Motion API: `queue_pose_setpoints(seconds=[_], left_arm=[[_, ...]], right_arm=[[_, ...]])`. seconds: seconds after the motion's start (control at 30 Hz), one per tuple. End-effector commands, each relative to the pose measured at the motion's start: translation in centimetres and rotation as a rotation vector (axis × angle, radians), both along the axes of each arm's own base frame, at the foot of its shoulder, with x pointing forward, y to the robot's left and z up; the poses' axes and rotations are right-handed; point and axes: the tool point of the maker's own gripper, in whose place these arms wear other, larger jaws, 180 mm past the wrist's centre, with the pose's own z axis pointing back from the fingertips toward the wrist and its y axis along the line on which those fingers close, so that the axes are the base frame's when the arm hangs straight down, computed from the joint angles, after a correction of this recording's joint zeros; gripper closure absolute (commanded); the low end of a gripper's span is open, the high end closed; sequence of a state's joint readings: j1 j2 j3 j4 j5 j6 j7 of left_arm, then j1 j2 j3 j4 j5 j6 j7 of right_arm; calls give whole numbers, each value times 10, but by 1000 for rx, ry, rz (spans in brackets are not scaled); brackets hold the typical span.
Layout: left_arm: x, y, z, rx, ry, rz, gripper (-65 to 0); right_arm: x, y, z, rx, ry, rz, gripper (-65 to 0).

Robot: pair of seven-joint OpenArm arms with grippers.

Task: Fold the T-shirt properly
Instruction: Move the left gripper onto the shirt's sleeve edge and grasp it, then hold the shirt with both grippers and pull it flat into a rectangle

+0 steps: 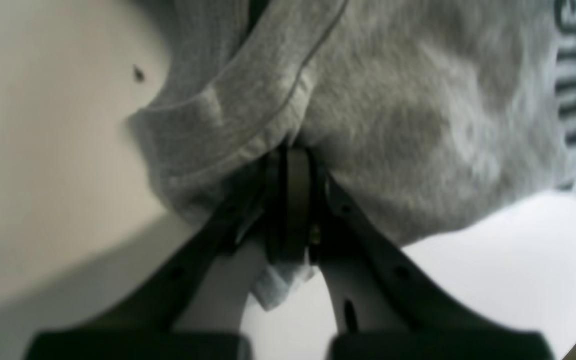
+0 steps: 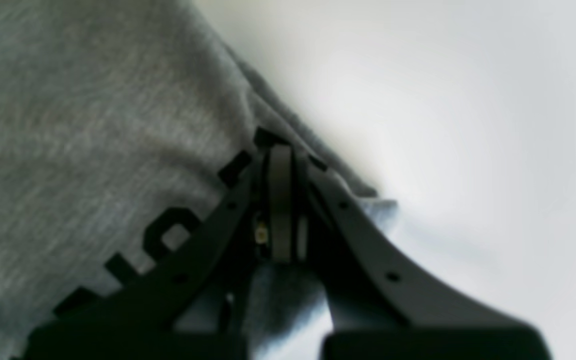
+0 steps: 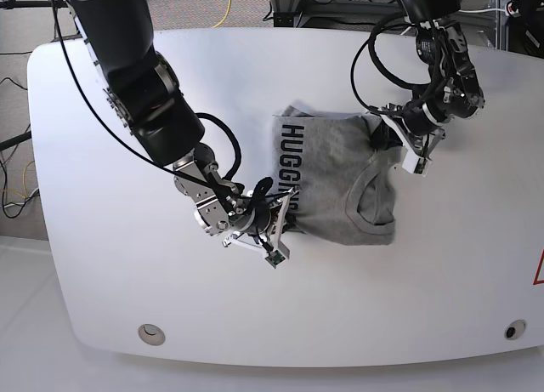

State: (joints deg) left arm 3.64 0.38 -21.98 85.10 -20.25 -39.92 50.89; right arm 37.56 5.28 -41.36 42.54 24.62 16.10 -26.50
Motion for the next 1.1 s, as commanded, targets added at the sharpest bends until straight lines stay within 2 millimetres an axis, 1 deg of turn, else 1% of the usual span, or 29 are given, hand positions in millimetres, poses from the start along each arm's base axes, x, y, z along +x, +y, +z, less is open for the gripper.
queue_pose_setpoints(seconds=[0.0, 0.07, 0.23, 0.37, 0.47, 0.57, 0.73, 0.83, 0.9, 1.03, 1.07], left_arm=[[23, 0, 10, -24, -56, 4, 0], [31, -3, 8, -39, -63, -5, 0], [47, -15, 4, -81, -87, -24, 0], [64, -24, 5, -117, -108, -32, 0], [73, -31, 5, -137, -114, -37, 0], [84, -36, 7, -159, -125, -38, 0], [98, -38, 12, -178, -137, -30, 0], [107, -39, 16, -185, -144, -29, 0], [114, -39, 21, -187, -155, -30, 0], [123, -39, 31, -186, -179, -32, 0], [126, -39, 35, -186, -187, -33, 0]], right_arm=[[-2, -20, -7, -45, 19, -21, 0], [-6, -30, -15, -47, 34, -41, 0], [-15, -48, -27, -51, 62, -74, 0], [-24, -58, -30, -48, 63, -83, 0], [-30, -65, -28, -27, 51, -97, 0], [-38, -77, -22, -6, 43, -126, 0], [-44, -93, -12, 16, 42, -176, 0], [-51, -106, -11, 20, 40, -202, 0], [-58, -109, -9, 27, 39, -211, 0], [-72, -106, -9, 35, 51, -207, 0], [-78, -105, -10, 37, 58, -204, 0]])
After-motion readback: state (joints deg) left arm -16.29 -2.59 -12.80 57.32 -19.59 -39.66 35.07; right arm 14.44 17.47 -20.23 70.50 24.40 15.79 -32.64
